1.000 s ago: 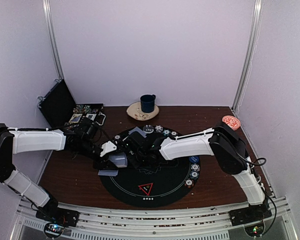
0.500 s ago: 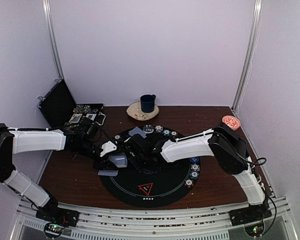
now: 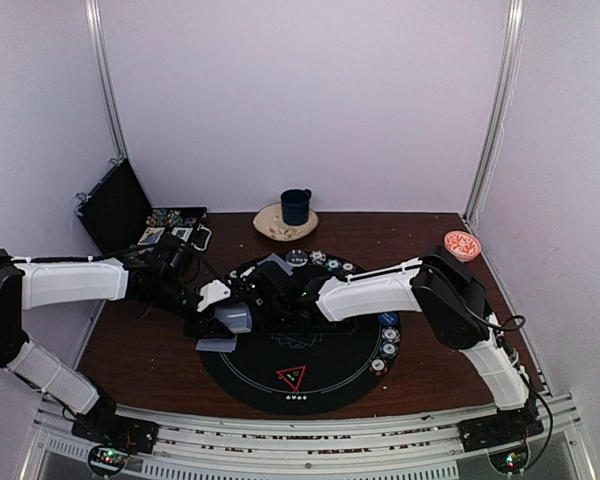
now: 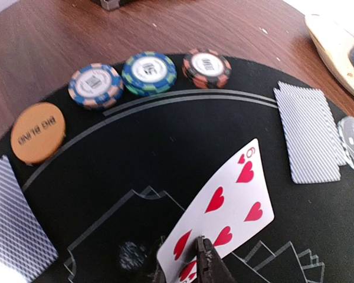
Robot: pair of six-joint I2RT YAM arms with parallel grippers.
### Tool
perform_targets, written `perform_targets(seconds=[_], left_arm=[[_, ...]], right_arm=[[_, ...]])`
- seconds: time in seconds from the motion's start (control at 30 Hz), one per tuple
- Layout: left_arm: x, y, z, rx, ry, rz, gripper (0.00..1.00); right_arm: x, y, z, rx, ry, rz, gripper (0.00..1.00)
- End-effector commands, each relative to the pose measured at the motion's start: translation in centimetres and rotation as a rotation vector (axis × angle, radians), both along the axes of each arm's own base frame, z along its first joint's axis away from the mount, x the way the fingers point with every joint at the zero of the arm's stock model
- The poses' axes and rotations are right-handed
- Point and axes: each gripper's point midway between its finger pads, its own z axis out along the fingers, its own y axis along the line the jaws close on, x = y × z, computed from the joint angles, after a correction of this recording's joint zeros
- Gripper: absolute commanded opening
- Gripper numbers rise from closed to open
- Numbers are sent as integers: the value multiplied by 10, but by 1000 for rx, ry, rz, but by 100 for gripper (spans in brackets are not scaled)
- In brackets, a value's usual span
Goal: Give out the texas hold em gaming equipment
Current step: Flop the poker card in the community card area.
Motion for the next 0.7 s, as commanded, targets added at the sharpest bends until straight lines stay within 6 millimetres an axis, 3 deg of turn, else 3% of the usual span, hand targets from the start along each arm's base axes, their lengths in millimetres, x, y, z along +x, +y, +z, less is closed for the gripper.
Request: perform_targets(seconds=[0.0,0.43,0.67], left_arm=[[5,-11,18,-59,-48,-21,6],[5,-10,19,-63,-50,-21,6],[5,-10,18,-62,-46,-20,6]], right_arm=[[-2,32,16,90,-28,61,17],[-6,44,2,91,-7,108,17],[-12,43,-5,80,15,119,27]])
